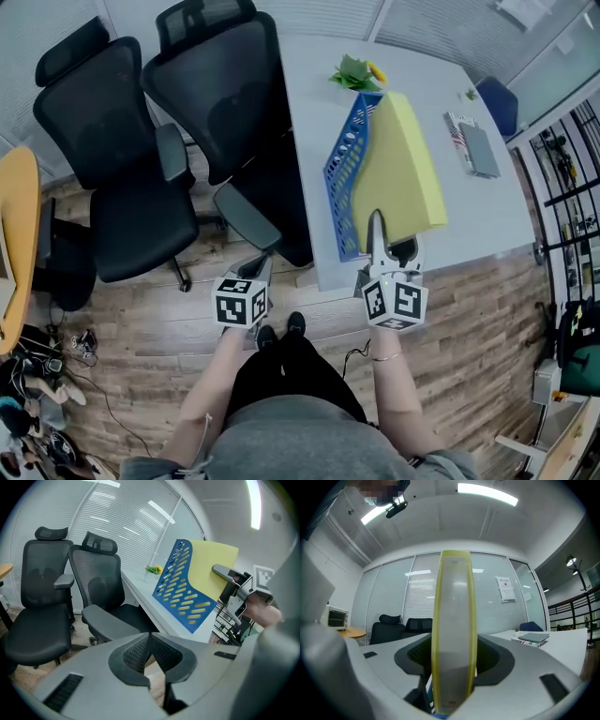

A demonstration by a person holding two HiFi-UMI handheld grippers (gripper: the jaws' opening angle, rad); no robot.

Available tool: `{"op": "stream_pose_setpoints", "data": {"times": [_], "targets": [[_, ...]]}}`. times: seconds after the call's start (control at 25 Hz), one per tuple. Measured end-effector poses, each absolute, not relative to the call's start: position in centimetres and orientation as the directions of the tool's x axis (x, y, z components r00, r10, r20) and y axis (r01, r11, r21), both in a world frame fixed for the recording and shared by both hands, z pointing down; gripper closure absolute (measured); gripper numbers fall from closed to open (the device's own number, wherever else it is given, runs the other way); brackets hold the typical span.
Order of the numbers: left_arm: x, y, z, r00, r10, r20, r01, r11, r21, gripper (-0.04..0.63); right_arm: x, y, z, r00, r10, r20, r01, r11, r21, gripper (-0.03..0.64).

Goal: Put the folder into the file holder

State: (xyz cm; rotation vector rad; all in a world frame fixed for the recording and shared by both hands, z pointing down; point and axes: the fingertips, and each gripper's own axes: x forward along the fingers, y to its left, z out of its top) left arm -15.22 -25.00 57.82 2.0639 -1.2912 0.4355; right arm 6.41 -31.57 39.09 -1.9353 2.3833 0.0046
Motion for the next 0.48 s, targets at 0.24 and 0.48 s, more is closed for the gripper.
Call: {"op": "stream_pose_setpoints", "data": {"times": [0.24,0.48], "targets": [[-14.7,-24.5,57.6,0.474,-0.663,0.579,-0.88,-0.322,0.351,0.563,6.4,-30.2,40.8,-0.223,-0.975,0.014,-0.973,0.222,-0.06,0.364],[-13.9,-23.9,57.5,0.493,-0.654,0.574,-0.869,-0.343,0.356,0.563,7.0,-27.7,42.6,-0.229,-0.97,0.086,-0.966,0.215,-0.144,0.364]]}}
